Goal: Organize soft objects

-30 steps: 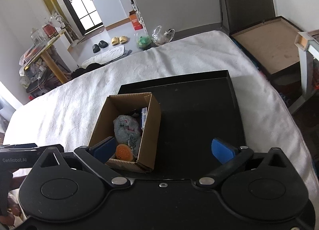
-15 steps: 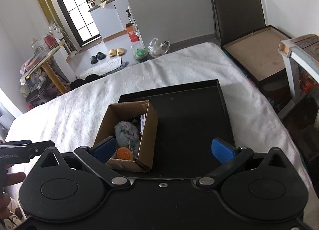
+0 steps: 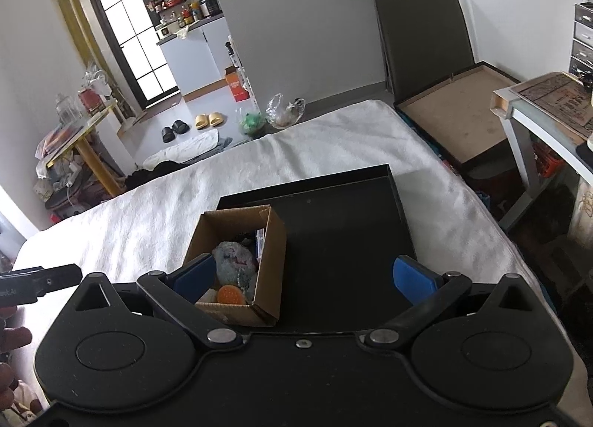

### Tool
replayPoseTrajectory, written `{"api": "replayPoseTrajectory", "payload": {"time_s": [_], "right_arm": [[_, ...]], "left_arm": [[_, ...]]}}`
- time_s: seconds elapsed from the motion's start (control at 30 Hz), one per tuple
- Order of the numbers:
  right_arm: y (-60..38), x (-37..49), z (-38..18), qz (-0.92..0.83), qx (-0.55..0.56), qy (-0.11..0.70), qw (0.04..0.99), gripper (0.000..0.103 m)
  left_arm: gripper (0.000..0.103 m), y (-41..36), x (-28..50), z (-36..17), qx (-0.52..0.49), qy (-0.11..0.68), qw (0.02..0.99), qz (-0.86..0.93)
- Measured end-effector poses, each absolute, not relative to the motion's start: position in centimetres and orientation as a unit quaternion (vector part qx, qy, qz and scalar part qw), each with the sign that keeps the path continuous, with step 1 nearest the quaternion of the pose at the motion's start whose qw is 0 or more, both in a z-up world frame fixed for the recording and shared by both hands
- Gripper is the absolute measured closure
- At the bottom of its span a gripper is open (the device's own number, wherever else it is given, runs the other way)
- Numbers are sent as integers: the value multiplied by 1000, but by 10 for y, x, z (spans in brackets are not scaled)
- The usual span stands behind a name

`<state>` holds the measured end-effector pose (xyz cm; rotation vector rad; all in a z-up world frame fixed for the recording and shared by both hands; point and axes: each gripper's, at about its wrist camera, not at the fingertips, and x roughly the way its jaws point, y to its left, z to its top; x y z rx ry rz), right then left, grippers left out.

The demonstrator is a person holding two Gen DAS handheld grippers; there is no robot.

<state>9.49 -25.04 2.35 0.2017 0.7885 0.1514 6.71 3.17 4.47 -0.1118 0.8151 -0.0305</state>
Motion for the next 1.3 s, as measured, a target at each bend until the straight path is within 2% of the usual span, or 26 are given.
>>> {"api": "replayPoseTrajectory", "payload": {"time_s": [1.3], "right_arm": [[-249,65,18,85,87,382,916,0]], "left_arm": [[0,46,45,41,-48,391,919,9]]}}
